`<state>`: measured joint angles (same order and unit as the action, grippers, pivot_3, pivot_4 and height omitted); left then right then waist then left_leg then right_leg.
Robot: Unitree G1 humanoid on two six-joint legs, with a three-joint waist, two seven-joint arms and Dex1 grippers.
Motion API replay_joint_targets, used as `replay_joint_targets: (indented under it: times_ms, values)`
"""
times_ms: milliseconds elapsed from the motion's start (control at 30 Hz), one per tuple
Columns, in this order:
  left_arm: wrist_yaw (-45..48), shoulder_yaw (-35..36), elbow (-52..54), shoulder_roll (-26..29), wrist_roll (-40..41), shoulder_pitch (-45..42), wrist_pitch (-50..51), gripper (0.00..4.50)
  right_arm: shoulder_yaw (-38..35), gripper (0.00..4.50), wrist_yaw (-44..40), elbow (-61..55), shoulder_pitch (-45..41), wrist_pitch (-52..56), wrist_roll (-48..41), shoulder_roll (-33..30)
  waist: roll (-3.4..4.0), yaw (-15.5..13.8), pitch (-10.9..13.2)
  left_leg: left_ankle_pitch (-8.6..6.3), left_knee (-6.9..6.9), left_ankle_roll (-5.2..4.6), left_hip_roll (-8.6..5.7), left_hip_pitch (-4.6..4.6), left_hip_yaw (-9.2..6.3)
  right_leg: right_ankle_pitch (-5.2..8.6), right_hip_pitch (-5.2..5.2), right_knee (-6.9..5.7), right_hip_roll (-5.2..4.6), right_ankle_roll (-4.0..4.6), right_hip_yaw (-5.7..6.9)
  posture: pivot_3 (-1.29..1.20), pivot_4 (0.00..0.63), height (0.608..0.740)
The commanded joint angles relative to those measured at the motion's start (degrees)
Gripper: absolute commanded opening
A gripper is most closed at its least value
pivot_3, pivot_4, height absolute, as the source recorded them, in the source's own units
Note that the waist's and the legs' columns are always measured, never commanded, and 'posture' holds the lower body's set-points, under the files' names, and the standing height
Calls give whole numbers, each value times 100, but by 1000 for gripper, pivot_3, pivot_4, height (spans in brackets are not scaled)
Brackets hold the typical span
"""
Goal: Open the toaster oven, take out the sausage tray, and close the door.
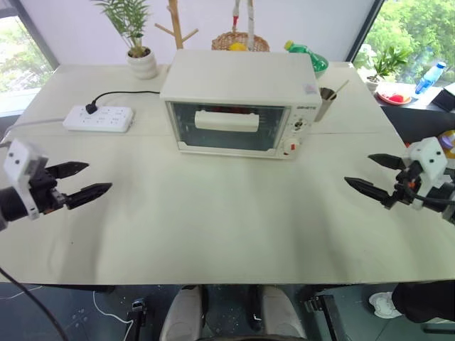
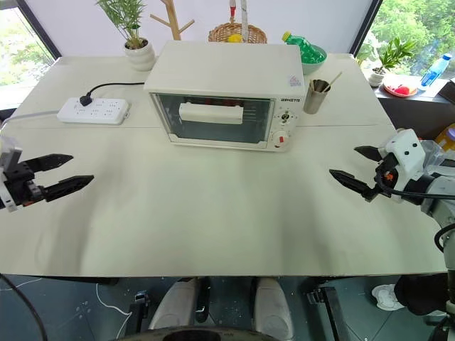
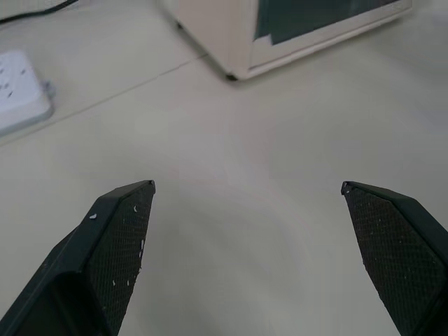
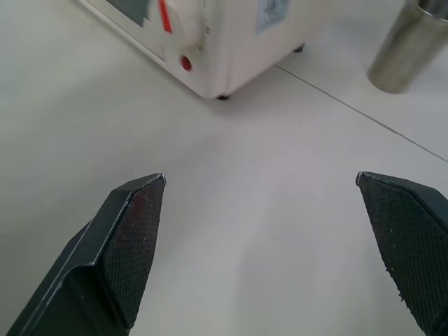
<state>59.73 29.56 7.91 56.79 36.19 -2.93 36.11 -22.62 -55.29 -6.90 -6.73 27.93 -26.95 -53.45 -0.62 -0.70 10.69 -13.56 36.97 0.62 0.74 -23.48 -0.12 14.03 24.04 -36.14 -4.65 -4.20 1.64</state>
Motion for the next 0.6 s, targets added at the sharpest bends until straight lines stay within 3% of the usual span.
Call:
replay_joint_targets:
  times_ms: [33,233,400,600]
  values:
    - [124,-158,476,84,551,-455,340,4500,-43,4476,-195,-973,-189,588,-676,-262,0,0,0,0,0,0,0,0,-1,0,0,-1,0,-1,0,0,150,740]
    - [392,-962,391,165,679,-1669,465,4500,659,4476,656,-2064,-1165,1683,-1468,144,-5,29,0,0,4,0,2,2,-5,-1,-2,-3,9,-1,0,0,150,740]
    - [584,-1771,89,-134,618,-2849,471,4500,1823,4476,1799,-1868,-2393,1981,-1027,1273,-11,32,2,1,9,-1,-5,3,-6,-3,-5,-5,16,2,0,0,150,740]
    - [788,-2087,-196,-286,420,-3185,309,4500,2493,4476,2120,-1218,-2987,1759,-428,1949,-11,35,2,-3,8,-9,-12,-6,-6,-15,1,-6,17,-19,1,0,150,740]
